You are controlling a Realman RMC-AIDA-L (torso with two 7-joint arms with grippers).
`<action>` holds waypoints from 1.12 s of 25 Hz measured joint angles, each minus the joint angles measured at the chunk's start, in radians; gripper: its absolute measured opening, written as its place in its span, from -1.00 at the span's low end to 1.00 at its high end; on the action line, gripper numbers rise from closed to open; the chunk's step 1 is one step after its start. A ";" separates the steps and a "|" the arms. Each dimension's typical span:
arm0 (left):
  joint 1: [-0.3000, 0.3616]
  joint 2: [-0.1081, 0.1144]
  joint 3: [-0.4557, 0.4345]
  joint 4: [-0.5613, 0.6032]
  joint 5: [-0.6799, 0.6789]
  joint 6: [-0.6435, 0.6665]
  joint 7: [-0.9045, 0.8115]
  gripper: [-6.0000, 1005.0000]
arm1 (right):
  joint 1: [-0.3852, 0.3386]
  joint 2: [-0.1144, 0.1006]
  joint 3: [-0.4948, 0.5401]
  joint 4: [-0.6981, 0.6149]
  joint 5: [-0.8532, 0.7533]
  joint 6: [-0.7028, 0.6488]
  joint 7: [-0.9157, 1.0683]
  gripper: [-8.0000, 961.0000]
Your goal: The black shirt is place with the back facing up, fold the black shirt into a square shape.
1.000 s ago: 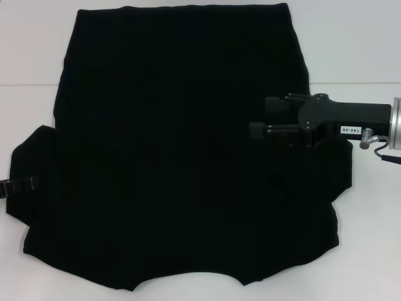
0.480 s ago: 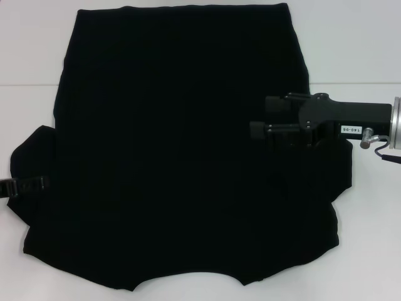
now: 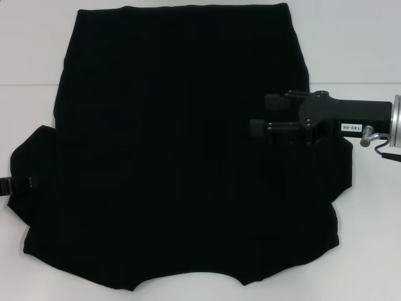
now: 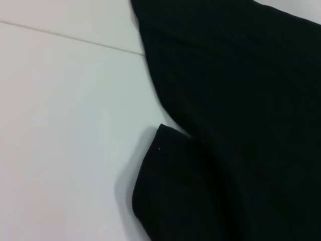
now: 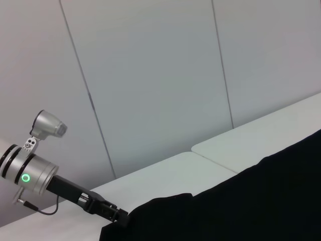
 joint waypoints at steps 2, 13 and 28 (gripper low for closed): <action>-0.003 0.000 0.001 0.001 0.011 0.000 -0.001 0.35 | 0.001 0.000 0.001 0.000 0.000 -0.001 0.000 0.77; -0.010 -0.001 0.011 0.002 0.036 -0.029 -0.002 -0.60 | -0.001 0.000 0.004 -0.001 0.003 -0.003 0.000 0.76; -0.016 0.000 0.014 0.012 0.038 -0.060 -0.003 -0.99 | -0.004 0.000 0.005 -0.001 0.005 -0.003 0.000 0.76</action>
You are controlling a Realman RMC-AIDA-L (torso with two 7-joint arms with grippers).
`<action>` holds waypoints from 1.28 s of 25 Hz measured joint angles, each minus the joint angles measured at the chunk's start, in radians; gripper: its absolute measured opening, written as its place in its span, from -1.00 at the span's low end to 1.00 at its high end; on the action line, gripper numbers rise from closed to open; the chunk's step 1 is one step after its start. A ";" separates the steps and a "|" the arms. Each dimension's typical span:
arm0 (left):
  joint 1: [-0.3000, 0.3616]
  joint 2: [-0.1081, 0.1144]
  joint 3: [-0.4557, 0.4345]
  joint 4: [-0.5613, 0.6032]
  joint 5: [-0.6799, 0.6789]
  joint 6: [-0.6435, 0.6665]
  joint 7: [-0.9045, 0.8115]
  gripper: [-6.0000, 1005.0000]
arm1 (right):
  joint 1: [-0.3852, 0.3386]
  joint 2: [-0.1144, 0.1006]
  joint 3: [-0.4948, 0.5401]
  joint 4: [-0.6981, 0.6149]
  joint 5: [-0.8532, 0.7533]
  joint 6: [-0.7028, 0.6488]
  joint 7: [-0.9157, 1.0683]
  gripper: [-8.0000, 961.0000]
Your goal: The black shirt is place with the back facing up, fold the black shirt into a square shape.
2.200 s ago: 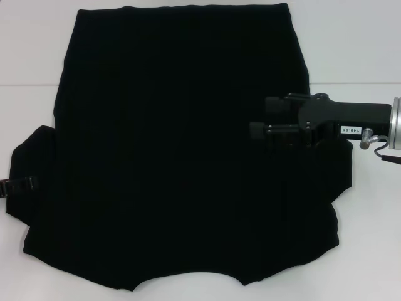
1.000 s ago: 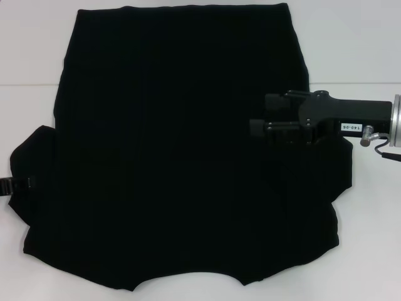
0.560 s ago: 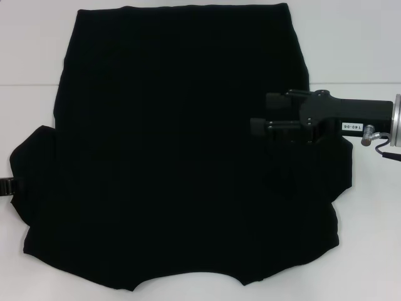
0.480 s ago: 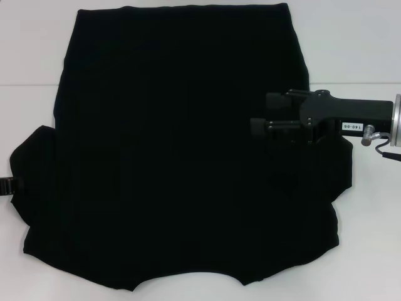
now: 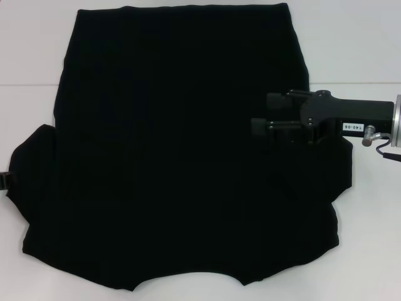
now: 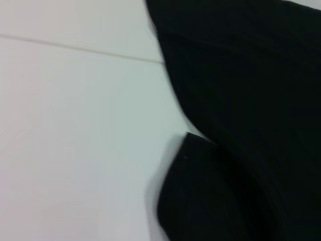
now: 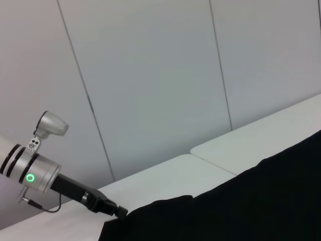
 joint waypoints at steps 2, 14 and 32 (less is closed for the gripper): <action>0.002 0.000 -0.001 0.014 0.000 -0.010 -0.006 -0.99 | 0.000 0.000 0.000 0.000 0.001 0.000 0.000 0.76; 0.003 0.003 -0.002 0.044 0.002 -0.088 -0.024 -0.99 | 0.005 0.002 0.000 0.002 0.013 0.002 0.000 0.75; 0.027 -0.005 -0.007 0.079 0.002 -0.148 -0.038 -0.99 | 0.007 0.008 -0.004 0.001 0.027 0.006 0.015 0.74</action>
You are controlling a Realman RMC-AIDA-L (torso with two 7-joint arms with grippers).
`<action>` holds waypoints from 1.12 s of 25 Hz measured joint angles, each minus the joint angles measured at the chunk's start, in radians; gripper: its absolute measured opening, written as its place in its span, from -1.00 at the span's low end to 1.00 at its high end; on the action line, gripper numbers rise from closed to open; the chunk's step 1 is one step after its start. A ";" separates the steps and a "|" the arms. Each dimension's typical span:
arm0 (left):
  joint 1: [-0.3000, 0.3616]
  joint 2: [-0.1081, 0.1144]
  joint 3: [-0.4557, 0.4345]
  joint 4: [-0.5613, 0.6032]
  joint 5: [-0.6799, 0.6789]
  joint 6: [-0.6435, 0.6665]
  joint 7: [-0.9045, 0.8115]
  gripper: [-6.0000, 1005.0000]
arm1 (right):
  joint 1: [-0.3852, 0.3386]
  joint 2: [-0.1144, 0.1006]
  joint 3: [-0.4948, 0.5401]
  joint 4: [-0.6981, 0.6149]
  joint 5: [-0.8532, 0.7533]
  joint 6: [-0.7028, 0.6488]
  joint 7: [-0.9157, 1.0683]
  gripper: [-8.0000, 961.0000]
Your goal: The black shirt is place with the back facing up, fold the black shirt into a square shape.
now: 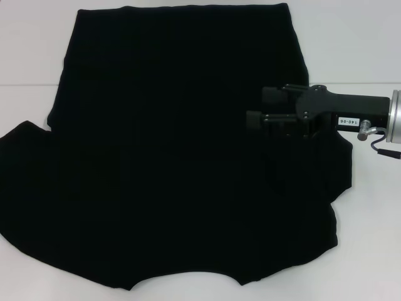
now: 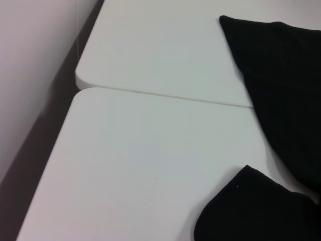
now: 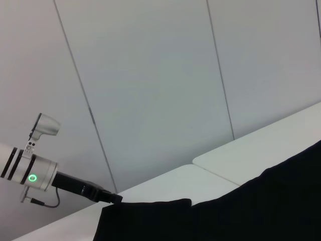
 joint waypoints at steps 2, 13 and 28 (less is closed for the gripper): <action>0.002 0.000 -0.008 0.001 0.000 0.000 -0.001 -0.98 | 0.000 0.000 0.000 -0.001 0.000 0.001 0.000 0.74; 0.015 -0.014 -0.017 0.036 -0.010 0.065 -0.026 -0.99 | -0.001 -0.003 0.002 -0.002 0.000 0.002 -0.002 0.73; 0.057 -0.041 -0.022 0.103 -0.011 0.087 -0.075 -0.98 | -0.001 -0.009 -0.004 -0.002 0.000 0.002 -0.011 0.72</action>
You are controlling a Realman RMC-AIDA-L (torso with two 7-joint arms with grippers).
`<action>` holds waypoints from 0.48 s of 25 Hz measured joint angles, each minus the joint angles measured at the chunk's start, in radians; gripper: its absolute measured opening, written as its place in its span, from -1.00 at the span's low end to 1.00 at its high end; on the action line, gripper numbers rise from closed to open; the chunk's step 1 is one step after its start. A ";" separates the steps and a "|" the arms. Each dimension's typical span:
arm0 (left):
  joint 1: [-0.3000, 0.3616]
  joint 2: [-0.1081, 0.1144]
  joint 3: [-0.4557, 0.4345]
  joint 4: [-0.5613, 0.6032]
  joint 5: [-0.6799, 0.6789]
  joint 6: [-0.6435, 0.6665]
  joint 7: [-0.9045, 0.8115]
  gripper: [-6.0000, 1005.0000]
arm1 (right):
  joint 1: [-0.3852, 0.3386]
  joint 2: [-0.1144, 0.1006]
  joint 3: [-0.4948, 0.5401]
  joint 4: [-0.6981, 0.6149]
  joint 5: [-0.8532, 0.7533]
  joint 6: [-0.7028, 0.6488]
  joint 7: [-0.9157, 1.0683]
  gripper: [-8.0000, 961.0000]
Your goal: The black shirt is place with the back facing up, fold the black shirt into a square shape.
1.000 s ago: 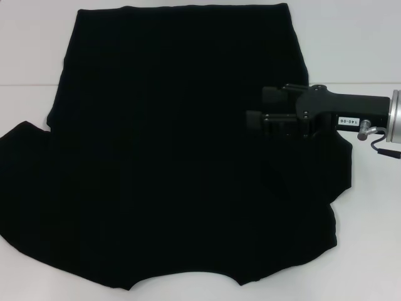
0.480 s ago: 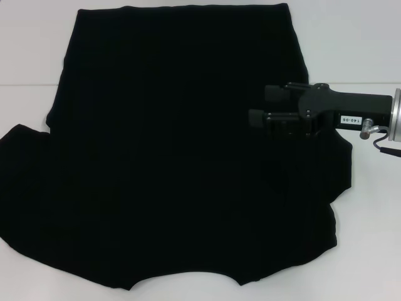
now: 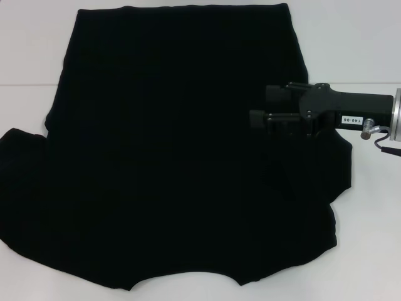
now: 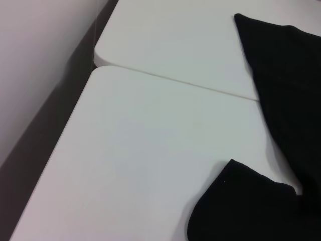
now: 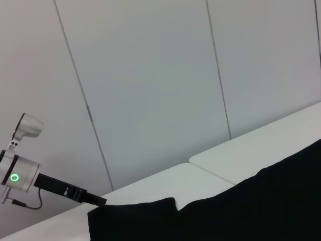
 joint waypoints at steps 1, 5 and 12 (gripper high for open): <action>-0.002 0.000 0.001 0.000 0.000 0.001 0.002 -0.98 | 0.000 0.000 0.000 0.000 0.000 0.000 0.000 0.72; -0.013 0.005 0.020 -0.002 -0.018 0.005 0.006 -0.99 | -0.001 0.000 -0.001 0.000 0.000 0.000 -0.001 0.72; -0.027 0.016 0.036 0.003 -0.133 0.043 0.025 -0.99 | -0.009 0.003 0.002 0.000 0.000 -0.004 -0.001 0.72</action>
